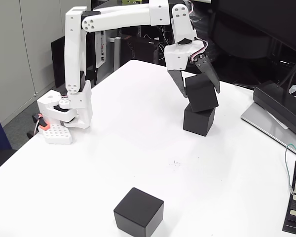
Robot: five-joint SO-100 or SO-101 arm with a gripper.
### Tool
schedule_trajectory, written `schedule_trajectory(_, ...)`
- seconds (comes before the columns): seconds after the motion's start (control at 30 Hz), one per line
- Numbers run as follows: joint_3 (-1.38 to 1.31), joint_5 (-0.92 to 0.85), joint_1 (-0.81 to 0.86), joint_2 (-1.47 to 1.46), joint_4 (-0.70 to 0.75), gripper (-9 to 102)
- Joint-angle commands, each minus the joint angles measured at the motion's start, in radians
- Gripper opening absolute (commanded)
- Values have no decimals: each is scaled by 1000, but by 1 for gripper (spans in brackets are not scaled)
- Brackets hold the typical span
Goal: Stack the 3 blocks
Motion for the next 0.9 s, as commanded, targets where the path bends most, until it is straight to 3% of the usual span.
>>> schedule_trajectory(0.0,-8,11,-2,5,15,-1)
schedule_trajectory(0.67,23,8,-2,5,15,0)
schedule_trajectory(0.87,23,9,-2,5,15,13)
